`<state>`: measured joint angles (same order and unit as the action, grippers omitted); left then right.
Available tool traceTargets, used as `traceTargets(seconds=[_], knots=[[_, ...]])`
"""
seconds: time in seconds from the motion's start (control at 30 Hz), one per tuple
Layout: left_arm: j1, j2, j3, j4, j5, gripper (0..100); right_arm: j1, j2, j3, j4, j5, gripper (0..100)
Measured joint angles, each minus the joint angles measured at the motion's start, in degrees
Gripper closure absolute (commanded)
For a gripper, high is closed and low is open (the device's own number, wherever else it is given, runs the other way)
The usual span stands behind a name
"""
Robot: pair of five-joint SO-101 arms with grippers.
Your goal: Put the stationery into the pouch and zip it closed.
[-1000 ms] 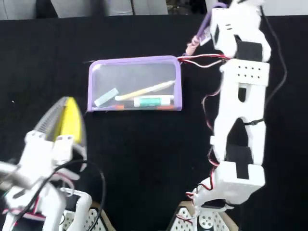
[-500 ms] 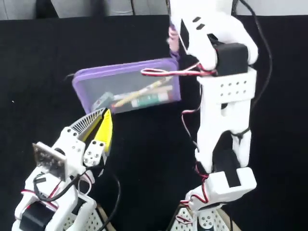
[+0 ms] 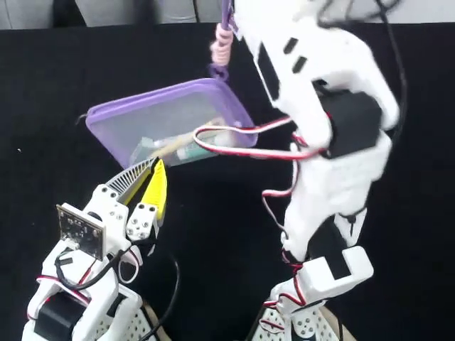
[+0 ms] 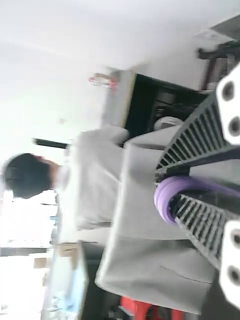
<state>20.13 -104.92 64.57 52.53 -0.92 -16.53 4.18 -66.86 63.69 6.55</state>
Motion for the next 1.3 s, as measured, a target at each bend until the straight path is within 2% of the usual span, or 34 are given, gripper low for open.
traceTargets(seconds=[0.3,0.67,1.07,1.2,1.3], knots=[[0.00,0.00,0.00,0.00,0.00,97,-0.26,-0.26,-16.18,0.09,0.00,98.7],[-1.67,0.00,0.00,0.00,0.00,97,-9.14,-0.35,-19.78,1.58,0.09,98.7],[-6.86,0.00,0.00,-1.93,0.00,97,-9.93,-1.32,-2.55,0.18,0.09,98.7],[-10.55,0.00,-1.76,-1.93,0.00,97,-9.93,-1.32,3.25,-1.76,0.09,98.7],[-16.00,0.00,-5.89,-0.35,0.00,97,-10.20,-1.32,8.09,-3.60,0.09,98.8]])
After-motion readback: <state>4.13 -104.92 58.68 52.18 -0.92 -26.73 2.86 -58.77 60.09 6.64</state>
